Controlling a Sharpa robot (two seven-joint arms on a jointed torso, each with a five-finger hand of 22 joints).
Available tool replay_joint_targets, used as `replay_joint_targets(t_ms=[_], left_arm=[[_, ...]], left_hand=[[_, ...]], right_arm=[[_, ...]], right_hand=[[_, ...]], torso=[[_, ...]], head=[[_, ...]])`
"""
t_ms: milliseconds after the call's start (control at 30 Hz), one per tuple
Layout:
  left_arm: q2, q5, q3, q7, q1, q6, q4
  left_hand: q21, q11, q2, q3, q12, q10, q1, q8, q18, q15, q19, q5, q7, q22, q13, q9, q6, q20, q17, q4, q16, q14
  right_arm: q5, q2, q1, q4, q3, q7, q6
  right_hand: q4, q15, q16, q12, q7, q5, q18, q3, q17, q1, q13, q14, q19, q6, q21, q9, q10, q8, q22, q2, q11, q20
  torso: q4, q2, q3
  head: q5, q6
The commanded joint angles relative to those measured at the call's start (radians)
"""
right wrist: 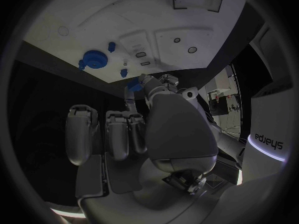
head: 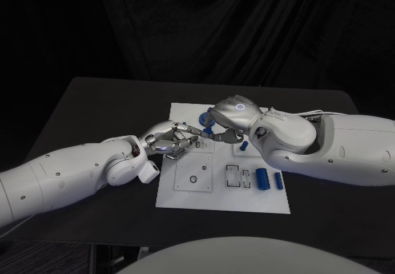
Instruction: Assemble the parts on the task board
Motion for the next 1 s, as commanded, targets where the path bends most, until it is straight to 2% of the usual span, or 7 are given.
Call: replay_joint_targets(t_ms=[33,300,400,600,733,1000], left_arm=[[-0.001,0.0,0.001,0.034,-0.002,0.003,0.0],[-0.008,0.0,0.001,0.048,-0.003,0.001,0.0],[-0.009,0.0,0.001,0.052,-0.004,0.001,0.0],[-0.012,0.0,0.001,0.057,-0.004,0.001,0.0],[-0.012,0.0,0.001,0.056,-0.004,0.001,-0.002],[-0.006,0.0,0.001,0.051,-0.005,-0.002,-0.01]], left_hand=[[-0.001,-0.007,-0.006,0.005,-0.001,0.106,-0.001,0.006,-0.011,-0.008,0.005,-0.003,0.0,0.072,0.26,0.003,0.016,-0.007,0.263,0.001,0.003,0.108],[0.0,-0.008,-0.008,0.005,-0.001,0.106,-0.003,0.009,-0.013,-0.009,0.013,-0.004,0.0,0.078,0.26,0.005,0.03,-0.008,0.263,0.001,0.003,0.108],[0.001,-0.008,-0.008,0.004,-0.001,0.106,-0.004,0.01,-0.013,-0.009,0.014,-0.005,0.0,0.079,0.26,0.006,0.035,-0.008,0.263,0.001,0.003,0.108],[0.001,-0.009,-0.01,0.003,-0.001,0.106,-0.007,0.013,-0.014,-0.01,0.015,-0.007,-0.001,0.08,0.26,0.008,0.047,-0.009,0.263,0.002,0.003,0.108],[0.0,-0.009,-0.011,0.002,-0.001,0.106,-0.008,0.013,-0.013,-0.01,0.014,-0.008,-0.001,0.079,0.26,0.008,0.047,-0.01,0.263,0.002,0.003,0.108],[-0.001,-0.01,-0.014,0.001,-0.001,0.106,-0.011,0.005,-0.013,-0.012,0.01,-0.011,-0.002,0.077,0.26,0.004,0.017,-0.011,0.263,0.002,0.003,0.108]], right_arm=[[-0.004,-0.002,0.001,0.002,0.001,0.015,0.006],[-0.004,-0.001,0.001,-0.004,0.001,0.016,0.013],[-0.004,0.0,0.0,-0.007,0.0,0.016,0.015],[-0.004,0.0,0.0,-0.01,0.0,0.017,0.022],[-0.004,0.0,-0.001,-0.011,0.0,0.018,0.025],[-0.004,0.002,-0.002,-0.011,0.0,0.024,0.027]], right_hand=[[0.002,-0.004,0.003,0.003,-0.028,0.003,0.005,0.005,0.263,0.006,0.263,0.106,0.047,0.034,0.003,0.108,0.104,0.003,0.225,0.009,-0.001,-0.003],[0.002,-0.004,0.003,0.003,-0.028,0.003,0.005,0.005,0.263,0.006,0.263,0.106,0.047,0.034,0.003,0.108,0.104,0.003,0.225,0.009,-0.001,-0.003],[0.002,-0.004,0.003,0.003,-0.028,0.003,0.005,0.005,0.263,0.006,0.263,0.106,0.047,0.034,0.003,0.108,0.104,0.003,0.225,0.009,-0.001,-0.003],[0.001,-0.004,0.003,0.003,-0.028,0.002,0.005,0.006,0.263,0.008,0.263,0.106,0.047,0.034,0.003,0.109,0.104,0.003,0.225,0.009,0.0,-0.003],[0.001,-0.004,0.003,0.003,-0.028,0.002,0.005,0.006,0.263,0.008,0.263,0.106,0.047,0.034,0.003,0.109,0.104,0.003,0.225,0.009,0.0,-0.003],[0.001,-0.003,0.003,0.003,-0.028,0.002,0.005,0.007,0.263,0.009,0.263,0.106,0.046,0.034,0.001,0.11,0.104,0.003,0.224,0.01,0.0,-0.003]], torso=[[0.0018,-0.001,-0.0011],[0.0002,0.0,-0.001],[0.0019,0.0,-0.0018],[0.0003,0.0,-0.0004],[0.0017,0.0,-0.0005],[0.001,0.0,-0.0005]], head=[[0.0,0.0],[0.0,0.0],[-0.002,0.0],[-0.001,0.0],[-0.001,0.0],[-0.001,0.0]])
